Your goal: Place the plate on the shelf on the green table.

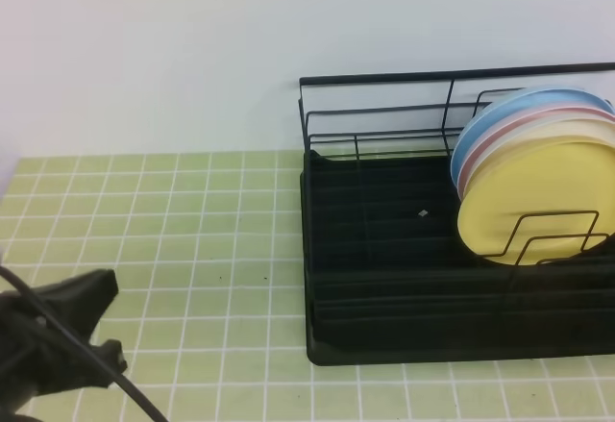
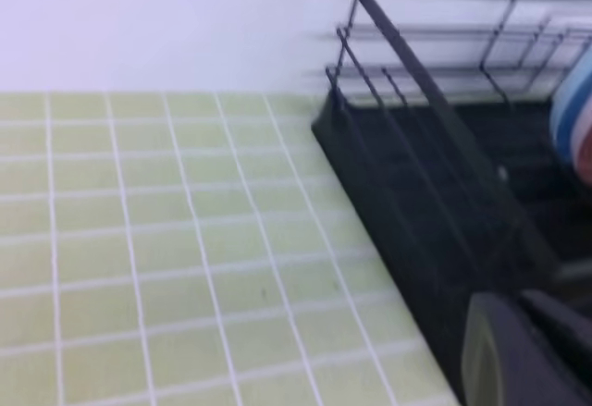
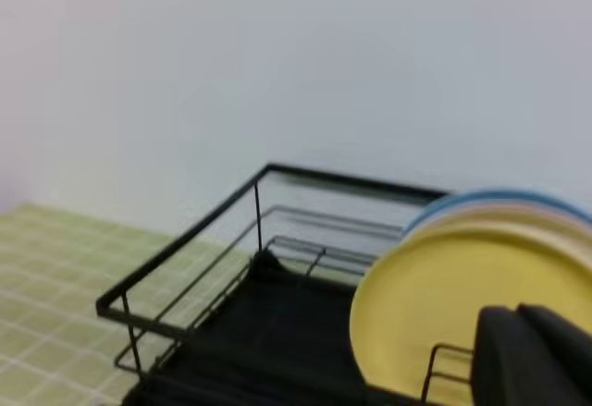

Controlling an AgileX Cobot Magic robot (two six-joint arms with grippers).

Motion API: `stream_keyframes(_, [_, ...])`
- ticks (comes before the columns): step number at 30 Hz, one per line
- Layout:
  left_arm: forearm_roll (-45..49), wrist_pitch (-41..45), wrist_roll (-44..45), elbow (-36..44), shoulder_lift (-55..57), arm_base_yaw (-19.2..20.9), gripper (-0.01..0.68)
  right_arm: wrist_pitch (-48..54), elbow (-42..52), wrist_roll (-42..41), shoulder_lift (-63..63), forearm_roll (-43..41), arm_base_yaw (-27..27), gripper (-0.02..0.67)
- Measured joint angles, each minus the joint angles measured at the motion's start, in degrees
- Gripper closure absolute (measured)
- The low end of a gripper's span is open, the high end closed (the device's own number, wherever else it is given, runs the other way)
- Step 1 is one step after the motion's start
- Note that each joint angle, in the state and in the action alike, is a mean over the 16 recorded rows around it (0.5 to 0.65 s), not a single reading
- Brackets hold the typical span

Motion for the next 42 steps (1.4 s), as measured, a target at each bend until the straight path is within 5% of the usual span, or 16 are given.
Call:
stream_keyframes(15, [-0.65, -2.56, 0.00, 1.84, -0.01, -0.35, 0.674, 0.88, 4.30, 0.39, -2.52, 0.43, 0.00, 0.652])
stream_keyframes(31, [2.65, -1.14, 4.37, 1.86, 0.23, -10.60, 0.673, 2.56, 4.30, 0.56, -2.33, 0.84, 0.00, 0.652])
stream_keyframes(36, [3.09, -1.66, 6.47, 2.60, -1.97, -7.71, 0.673, 2.88, 4.30, 0.53, -2.31, 0.85, 0.00, 0.652])
stream_keyframes(42, [-0.77, -4.25, 6.36, 6.81, -8.65, 1.27, 0.673, 2.98, 4.30, 0.49, -2.31, 0.85, 0.00, 0.652])
